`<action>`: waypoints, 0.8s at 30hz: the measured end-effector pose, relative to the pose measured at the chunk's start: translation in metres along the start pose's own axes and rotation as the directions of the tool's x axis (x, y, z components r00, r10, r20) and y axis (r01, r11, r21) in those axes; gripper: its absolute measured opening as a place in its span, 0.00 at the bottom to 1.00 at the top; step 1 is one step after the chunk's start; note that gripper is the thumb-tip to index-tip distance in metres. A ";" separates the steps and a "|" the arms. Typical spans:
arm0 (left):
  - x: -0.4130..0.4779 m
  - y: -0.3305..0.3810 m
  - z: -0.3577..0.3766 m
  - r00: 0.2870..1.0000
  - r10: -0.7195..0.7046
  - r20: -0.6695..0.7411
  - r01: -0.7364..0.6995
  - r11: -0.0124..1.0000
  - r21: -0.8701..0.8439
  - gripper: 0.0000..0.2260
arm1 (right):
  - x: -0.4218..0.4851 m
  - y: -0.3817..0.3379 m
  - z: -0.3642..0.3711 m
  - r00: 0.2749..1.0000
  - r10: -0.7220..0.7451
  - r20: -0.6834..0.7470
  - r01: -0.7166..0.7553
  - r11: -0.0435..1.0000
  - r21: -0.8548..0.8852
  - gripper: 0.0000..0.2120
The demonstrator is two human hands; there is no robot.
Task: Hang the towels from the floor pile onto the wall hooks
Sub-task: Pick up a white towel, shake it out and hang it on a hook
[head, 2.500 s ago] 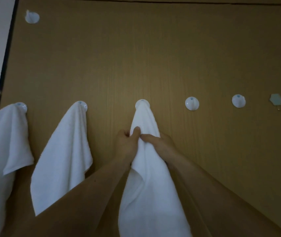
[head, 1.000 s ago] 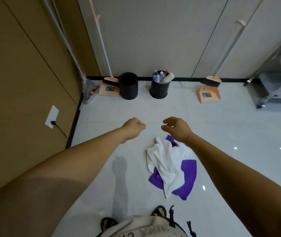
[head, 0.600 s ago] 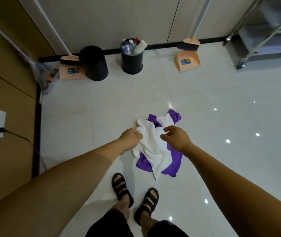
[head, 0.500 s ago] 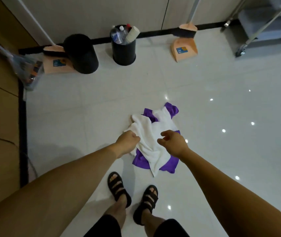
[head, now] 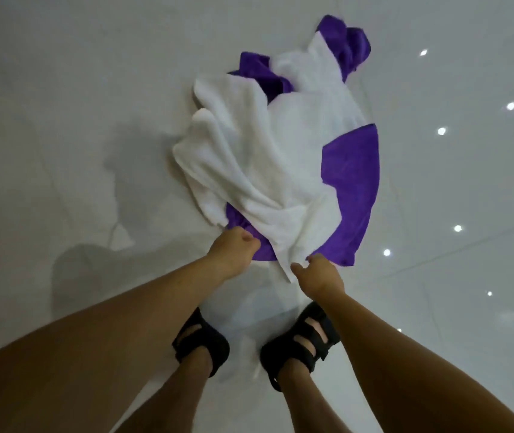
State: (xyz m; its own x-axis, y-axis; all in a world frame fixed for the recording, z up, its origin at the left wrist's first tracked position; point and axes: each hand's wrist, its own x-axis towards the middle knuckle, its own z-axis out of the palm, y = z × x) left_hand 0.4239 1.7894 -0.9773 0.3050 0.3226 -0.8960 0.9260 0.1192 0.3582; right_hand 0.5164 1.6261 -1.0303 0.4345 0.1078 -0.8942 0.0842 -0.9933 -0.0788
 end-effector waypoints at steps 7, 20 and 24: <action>0.060 -0.054 0.052 0.998 -0.055 -0.008 0.055 0.998 0.043 0.07 | 0.083 0.037 0.059 1.000 -0.014 -0.007 0.014 0.999 -0.049 0.11; -0.081 0.076 -0.030 0.994 0.105 0.008 -0.105 0.989 0.105 0.24 | -0.105 -0.042 -0.096 0.906 -0.319 -0.279 0.378 0.906 0.192 0.19; -0.171 0.133 -0.085 0.945 0.327 0.023 -0.310 0.869 0.385 0.38 | -0.204 -0.091 -0.176 0.856 -0.418 -0.303 0.506 0.798 0.327 0.19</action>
State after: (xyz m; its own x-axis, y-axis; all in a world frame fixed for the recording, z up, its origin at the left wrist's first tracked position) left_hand 0.4756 1.8303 -0.7542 0.5961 0.3225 -0.7353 0.7959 -0.3581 0.4882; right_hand 0.5780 1.7020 -0.7632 0.6088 0.5203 -0.5989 -0.0058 -0.7520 -0.6592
